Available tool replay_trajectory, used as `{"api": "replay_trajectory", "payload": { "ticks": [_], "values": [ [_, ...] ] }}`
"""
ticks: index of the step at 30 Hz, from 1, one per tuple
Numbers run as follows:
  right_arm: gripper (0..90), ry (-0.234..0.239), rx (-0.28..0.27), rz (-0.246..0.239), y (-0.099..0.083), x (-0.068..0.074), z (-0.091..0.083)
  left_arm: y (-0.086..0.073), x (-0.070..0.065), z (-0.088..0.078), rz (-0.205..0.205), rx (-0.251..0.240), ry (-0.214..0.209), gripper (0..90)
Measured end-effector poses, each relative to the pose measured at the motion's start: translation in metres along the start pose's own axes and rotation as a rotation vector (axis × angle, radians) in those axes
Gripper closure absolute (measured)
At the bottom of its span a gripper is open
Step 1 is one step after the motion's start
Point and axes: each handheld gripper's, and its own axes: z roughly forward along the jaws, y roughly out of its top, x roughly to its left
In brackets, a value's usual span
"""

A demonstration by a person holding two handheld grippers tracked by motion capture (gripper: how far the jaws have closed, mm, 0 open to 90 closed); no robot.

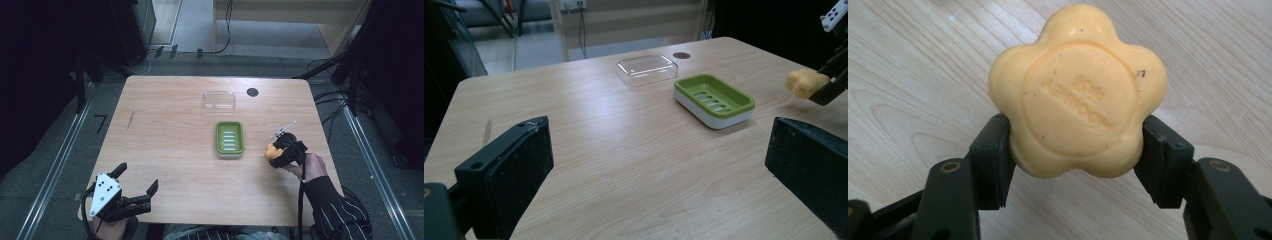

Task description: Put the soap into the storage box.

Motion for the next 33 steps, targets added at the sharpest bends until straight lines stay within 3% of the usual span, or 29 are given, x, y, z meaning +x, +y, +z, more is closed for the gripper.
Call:
{"api": "replay_trajectory", "payload": {
  "ticks": [33],
  "values": [
    [40.2, -0.003, -0.077, -0.057, 0.027, 0.011, -0.002, -0.001, 0.0, 0.0, -0.006, 0.003, 0.003, 0.0]
  ]
}}
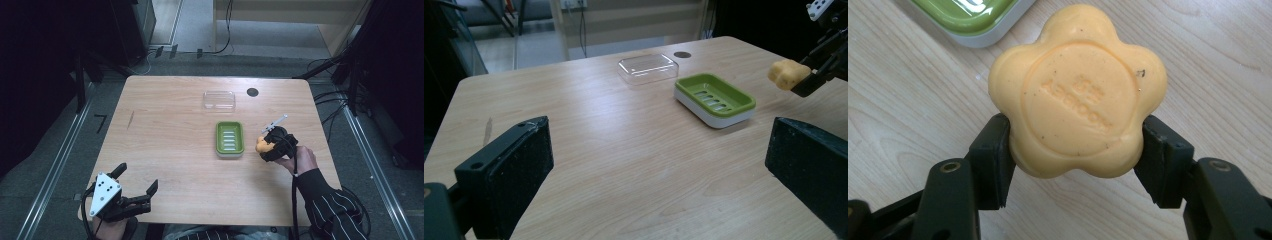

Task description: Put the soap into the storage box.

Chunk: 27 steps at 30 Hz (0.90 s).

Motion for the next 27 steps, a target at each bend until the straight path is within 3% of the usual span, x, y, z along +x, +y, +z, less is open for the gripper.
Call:
{"api": "replay_trajectory", "payload": {
  "ticks": [27],
  "values": [
    [40.2, -0.003, -0.045, -0.055, 0.028, 0.008, 0.0, -0.001, 0.001, -0.002, -0.002, -0.002, 0.004, 0.0]
  ]
}}
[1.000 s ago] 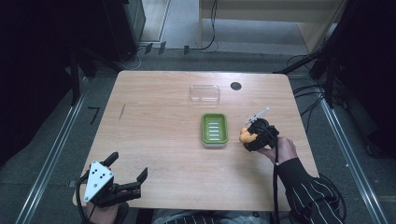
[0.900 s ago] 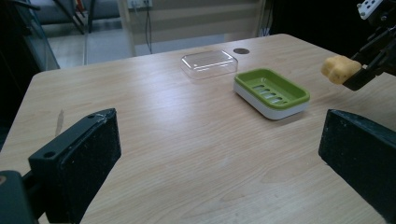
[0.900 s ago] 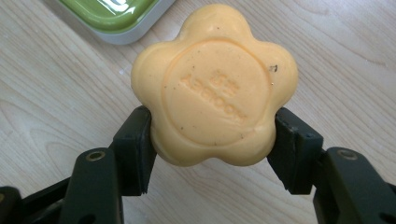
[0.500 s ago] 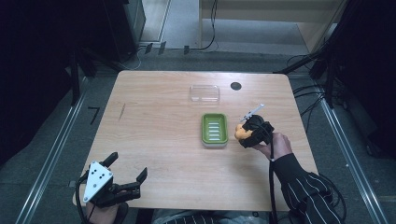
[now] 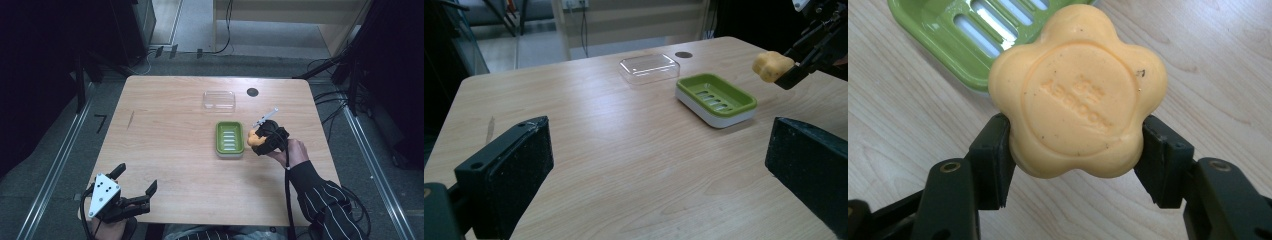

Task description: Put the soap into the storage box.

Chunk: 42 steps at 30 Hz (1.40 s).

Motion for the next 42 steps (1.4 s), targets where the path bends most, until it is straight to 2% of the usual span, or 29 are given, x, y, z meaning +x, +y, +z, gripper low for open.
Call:
{"api": "replay_trajectory", "payload": {
  "ticks": [21, 42],
  "values": [
    [40.2, 0.007, -0.028, -0.038, 0.025, 0.008, 0.001, -0.001, 0.001, -0.001, -0.001, -0.001, 0.002, 0.0],
    [40.2, 0.033, -0.041, -0.072, 0.052, 0.019, 0.012, -0.001, 0.001, -0.003, -0.003, 0.0, 0.006, 0.0]
  ]
}}
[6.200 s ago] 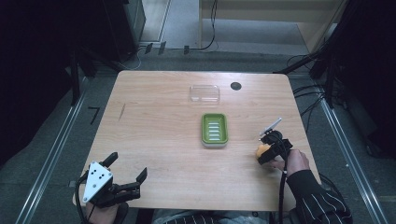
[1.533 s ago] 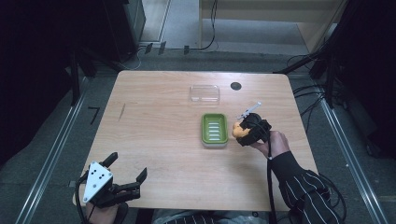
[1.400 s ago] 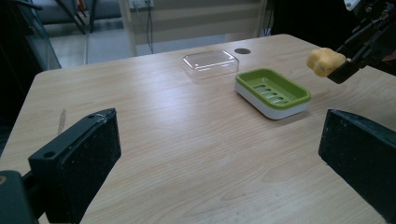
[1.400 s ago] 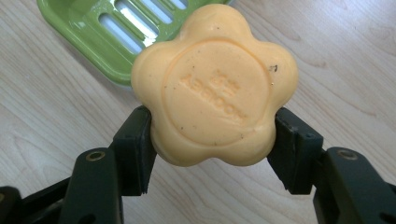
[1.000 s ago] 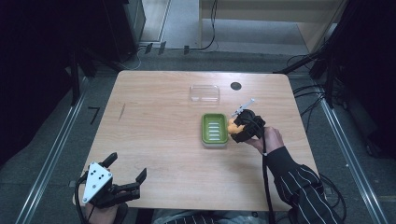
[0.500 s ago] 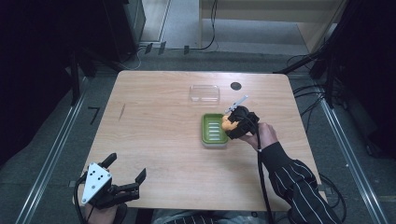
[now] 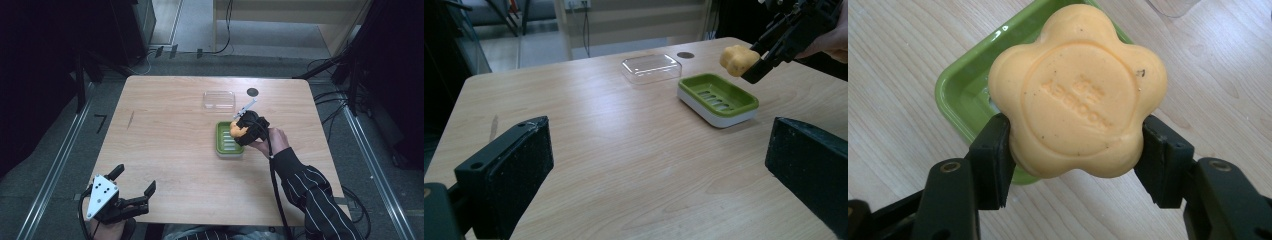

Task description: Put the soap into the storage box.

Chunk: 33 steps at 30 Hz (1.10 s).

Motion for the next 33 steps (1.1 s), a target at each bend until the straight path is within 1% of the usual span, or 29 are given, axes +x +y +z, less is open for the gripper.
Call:
{"api": "replay_trajectory", "payload": {
  "ticks": [3, 9, 16, 21, 22, 31, 33],
  "values": [
    [40.2, 0.004, -0.001, 0.0, 0.002, 0.001, 0.002, 0.0, 0.0, 0.0, -0.002, 0.0, 0.001, 0.0],
    [40.2, 0.018, 0.013, -0.015, 0.009, 0.004, 0.009, 0.0, 0.0, 0.0, -0.003, 0.002, 0.003, 0.0],
    [40.2, 0.027, 0.027, -0.016, 0.014, 0.005, 0.017, 0.0, 0.001, -0.001, -0.004, 0.002, 0.003, 0.0],
    [40.2, 0.036, 0.046, -0.01, 0.018, 0.005, 0.023, 0.0, 0.001, -0.001, -0.004, 0.002, 0.003, 0.0],
    [40.2, 0.039, 0.049, -0.018, 0.018, 0.005, 0.024, 0.0, 0.001, -0.001, -0.003, 0.002, 0.002, 0.0],
    [40.2, 0.054, 0.087, -0.007, 0.023, 0.005, 0.034, -0.001, 0.001, -0.001, -0.008, -0.002, 0.003, 0.0],
    [40.2, 0.055, 0.089, -0.012, 0.023, 0.005, 0.036, -0.001, 0.001, -0.001, -0.008, -0.001, 0.003, 0.0]
  ]
}}
